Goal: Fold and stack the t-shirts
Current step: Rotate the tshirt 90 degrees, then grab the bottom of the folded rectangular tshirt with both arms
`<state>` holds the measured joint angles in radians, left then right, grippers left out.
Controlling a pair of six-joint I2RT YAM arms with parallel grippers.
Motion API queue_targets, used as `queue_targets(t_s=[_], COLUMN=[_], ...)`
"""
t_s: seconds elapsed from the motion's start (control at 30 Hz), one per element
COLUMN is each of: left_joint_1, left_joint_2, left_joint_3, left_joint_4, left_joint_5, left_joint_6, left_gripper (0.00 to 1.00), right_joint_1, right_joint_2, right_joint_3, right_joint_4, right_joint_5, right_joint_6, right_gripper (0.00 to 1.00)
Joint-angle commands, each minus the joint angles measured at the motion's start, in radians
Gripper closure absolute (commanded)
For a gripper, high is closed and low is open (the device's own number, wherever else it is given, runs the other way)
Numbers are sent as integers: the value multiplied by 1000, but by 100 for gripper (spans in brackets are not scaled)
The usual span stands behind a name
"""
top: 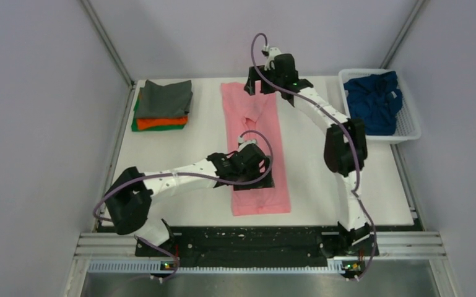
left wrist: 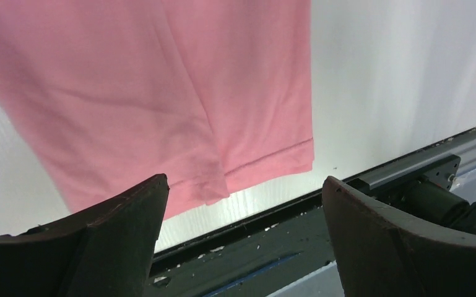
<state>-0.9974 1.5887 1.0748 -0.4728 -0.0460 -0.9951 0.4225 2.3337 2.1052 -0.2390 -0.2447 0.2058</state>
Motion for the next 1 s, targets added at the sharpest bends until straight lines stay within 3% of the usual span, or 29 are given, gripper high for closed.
queue_targets(t_s=[0.0,0.13,0.33,0.57,0.8,0.87,0.97], left_joint_1=[-5,-6,-6,-9,-16,-17,-18], left_joint_2=[-157,-272,-293,-239,-221,-203,-193], left_joint_3=[-91,-239,-379,-415,-440,-440,-439], left_joint_4=[-80,-102,-37,29,58,58,57], left_joint_5=[-99,-147,-83,-22,-2,-4,-16], left_joint_6=[3,-57,-95,-96,-106,-110,-125], left_gripper=[2,3,16,42,61,71,93], right_joint_1=[4,6,59,130,142,148,167], right_joint_2=[-420,-707,-939,-1068,-1165,-1195,-1252], right_joint_3=[-404,-880,-1235,-1334,-1421,-1451,-1509], right_joint_4=[72,155,89,24,-70,-93,-139], right_joint_5=[87,191,194,221,279,256,194], right_joint_6=[20,119,273,353,355,352,353], right_gripper=[1,1,1,1,1,2,2])
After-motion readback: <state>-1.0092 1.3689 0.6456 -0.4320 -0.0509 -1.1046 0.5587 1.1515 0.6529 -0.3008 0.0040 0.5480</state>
